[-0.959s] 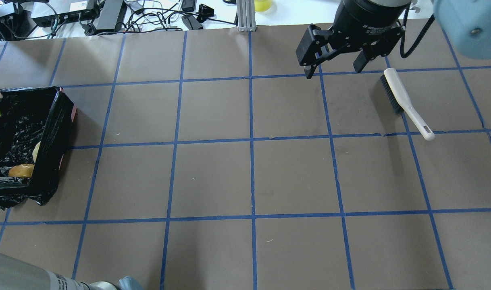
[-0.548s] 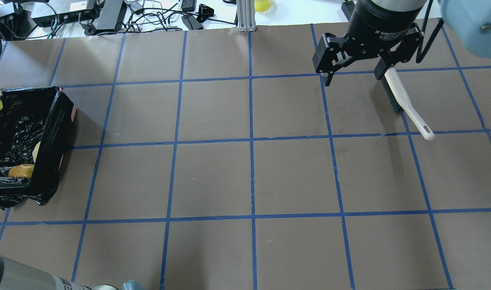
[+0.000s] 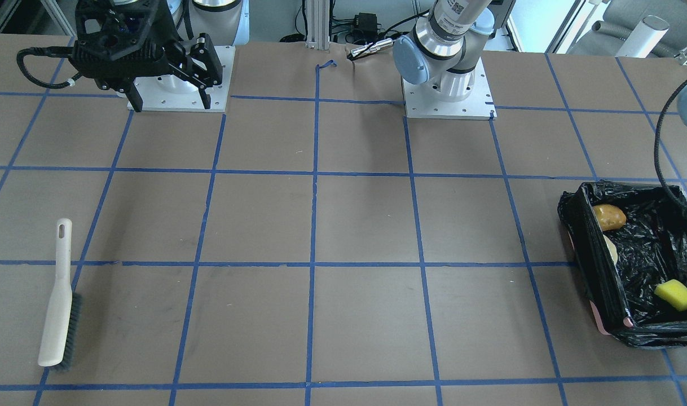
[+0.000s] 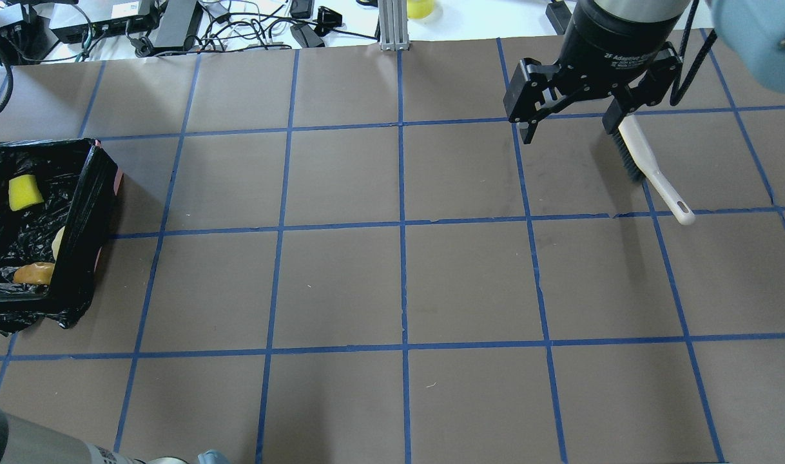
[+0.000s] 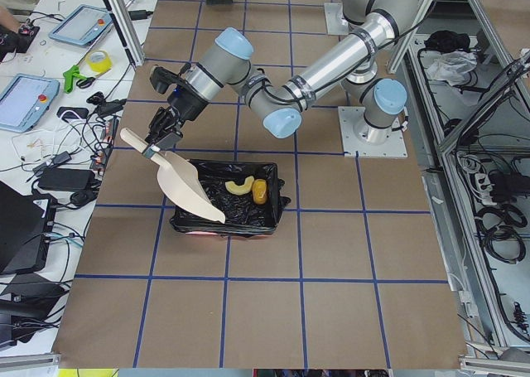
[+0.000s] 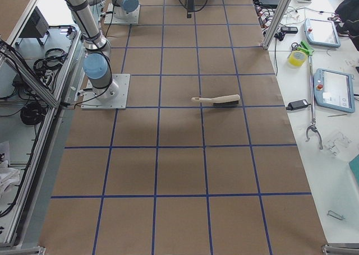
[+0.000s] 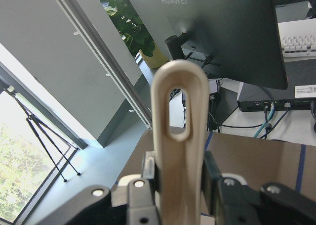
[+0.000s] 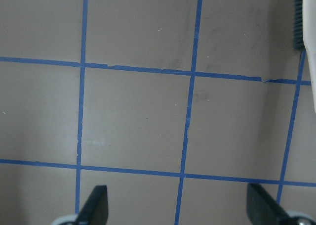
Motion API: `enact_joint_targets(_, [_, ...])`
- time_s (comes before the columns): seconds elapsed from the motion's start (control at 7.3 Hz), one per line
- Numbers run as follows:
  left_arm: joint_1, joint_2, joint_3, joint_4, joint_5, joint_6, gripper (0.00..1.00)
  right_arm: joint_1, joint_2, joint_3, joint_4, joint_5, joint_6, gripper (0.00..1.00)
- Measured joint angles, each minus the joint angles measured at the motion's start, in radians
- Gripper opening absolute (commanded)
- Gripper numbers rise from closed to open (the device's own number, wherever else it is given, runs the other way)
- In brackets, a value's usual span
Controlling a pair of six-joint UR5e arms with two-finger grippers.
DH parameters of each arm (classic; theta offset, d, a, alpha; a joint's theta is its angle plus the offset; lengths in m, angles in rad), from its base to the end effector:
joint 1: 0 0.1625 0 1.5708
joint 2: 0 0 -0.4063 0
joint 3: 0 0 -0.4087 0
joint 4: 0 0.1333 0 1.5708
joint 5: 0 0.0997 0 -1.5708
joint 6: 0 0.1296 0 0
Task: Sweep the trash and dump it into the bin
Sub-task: 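Hold the dustpan tipped over the bin with the left gripper to empty it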
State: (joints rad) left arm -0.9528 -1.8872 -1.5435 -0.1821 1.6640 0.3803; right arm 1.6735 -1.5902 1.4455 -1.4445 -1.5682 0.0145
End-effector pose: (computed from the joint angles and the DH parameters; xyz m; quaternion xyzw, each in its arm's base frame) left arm 0.2942 -0.6232 0.4624 -0.1252 0.8428 -0.4392 0.2847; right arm 0.1841 -0.4823 0.4999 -0.0441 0.9990 -0.0091 0.0018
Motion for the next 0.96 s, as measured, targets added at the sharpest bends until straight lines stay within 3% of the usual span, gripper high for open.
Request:
enact_joint_targets(0.27, [-0.04, 0.023, 0.009, -0.12, 0.034, -0.089, 0.0, -0.001, -0.002, 0.013, -0.01, 0.0, -0.001, 1.0])
enact_joint_targets(0.55, [-0.132, 0.043, 0.013, -0.245, 0.138, -0.251, 0.0, -0.001, -0.003, 0.017, -0.013, -0.001, -0.001, 1.0])
enact_joint_targets(0.96, [-0.224, 0.033, 0.012, -0.394, 0.154, -0.49, 0.0, -0.001, -0.004, 0.018, -0.014, -0.001, -0.001, 1.0])
